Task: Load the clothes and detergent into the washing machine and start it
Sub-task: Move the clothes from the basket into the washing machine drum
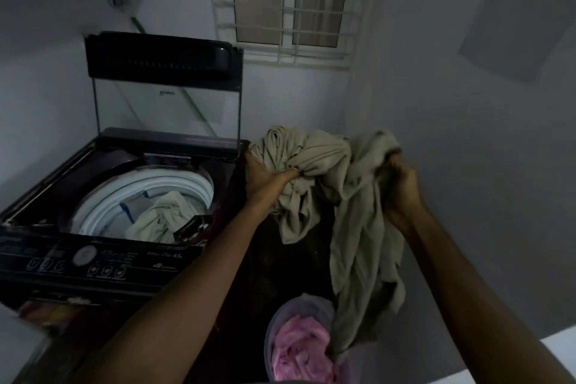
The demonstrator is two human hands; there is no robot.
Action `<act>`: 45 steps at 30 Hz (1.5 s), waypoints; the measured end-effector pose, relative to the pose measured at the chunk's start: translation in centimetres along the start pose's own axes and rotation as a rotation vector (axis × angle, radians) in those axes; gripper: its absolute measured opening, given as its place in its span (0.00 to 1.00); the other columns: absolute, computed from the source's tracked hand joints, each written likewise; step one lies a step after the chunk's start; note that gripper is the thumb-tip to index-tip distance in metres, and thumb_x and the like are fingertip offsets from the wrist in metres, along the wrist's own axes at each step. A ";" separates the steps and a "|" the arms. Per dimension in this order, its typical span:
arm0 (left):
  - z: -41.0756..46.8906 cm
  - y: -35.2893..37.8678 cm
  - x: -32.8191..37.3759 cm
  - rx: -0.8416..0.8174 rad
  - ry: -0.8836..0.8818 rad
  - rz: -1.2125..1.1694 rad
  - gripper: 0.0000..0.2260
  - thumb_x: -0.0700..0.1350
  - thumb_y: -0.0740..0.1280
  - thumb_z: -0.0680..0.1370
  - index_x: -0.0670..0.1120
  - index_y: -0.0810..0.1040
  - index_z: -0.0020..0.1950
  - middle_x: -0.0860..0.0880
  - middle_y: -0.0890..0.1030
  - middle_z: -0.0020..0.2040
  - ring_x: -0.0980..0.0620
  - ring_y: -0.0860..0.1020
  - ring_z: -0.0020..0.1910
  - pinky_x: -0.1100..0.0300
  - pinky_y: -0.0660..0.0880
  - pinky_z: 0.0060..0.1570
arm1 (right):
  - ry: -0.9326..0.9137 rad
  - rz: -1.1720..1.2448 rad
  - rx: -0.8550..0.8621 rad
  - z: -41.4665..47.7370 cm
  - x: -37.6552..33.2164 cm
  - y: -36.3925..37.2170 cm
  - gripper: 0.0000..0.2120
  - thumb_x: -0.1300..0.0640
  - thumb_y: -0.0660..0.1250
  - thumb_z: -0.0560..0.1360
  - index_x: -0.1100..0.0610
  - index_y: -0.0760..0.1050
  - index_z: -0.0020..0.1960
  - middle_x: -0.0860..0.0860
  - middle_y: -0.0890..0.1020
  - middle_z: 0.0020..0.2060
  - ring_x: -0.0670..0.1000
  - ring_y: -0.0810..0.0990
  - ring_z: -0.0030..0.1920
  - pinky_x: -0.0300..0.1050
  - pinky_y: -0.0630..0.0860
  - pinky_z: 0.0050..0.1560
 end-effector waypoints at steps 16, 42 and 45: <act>4.7 -7.4 4.6 -0.068 -0.052 -0.273 0.27 0.37 0.76 0.70 0.53 0.66 0.62 0.52 0.78 0.57 0.51 0.78 0.58 0.49 0.75 0.64 | -0.423 -0.636 -0.065 3.1 2.6 16.7 0.19 0.49 0.50 0.84 0.53 0.58 0.72 0.48 0.69 0.67 0.46 0.69 0.66 0.36 0.68 0.67; 16.5 -30.9 2.3 0.271 0.031 -0.245 0.44 0.49 0.81 0.57 0.50 0.68 0.71 0.51 0.79 0.64 0.52 0.79 0.61 0.50 0.75 0.64 | -0.264 -0.341 -0.355 9.0 13.7 42.5 0.16 0.63 0.48 0.84 0.65 0.62 0.70 0.58 0.71 0.62 0.49 0.72 0.60 0.18 0.64 0.45; 19.0 -35.7 2.5 0.267 0.030 -0.204 0.44 0.51 0.80 0.57 0.49 0.69 0.72 0.51 0.79 0.63 0.53 0.79 0.60 0.59 0.78 0.58 | -0.258 -0.290 -0.364 9.8 16.1 47.2 0.18 0.63 0.48 0.84 0.64 0.58 0.73 0.55 0.69 0.65 0.45 0.68 0.60 0.17 0.63 0.49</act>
Point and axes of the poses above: each hand's wrist, its own z-axis towards the middle knuckle, its own y-axis out of the palm, x = y × z, the point moved 1 cm from there along z, towards the middle knuckle
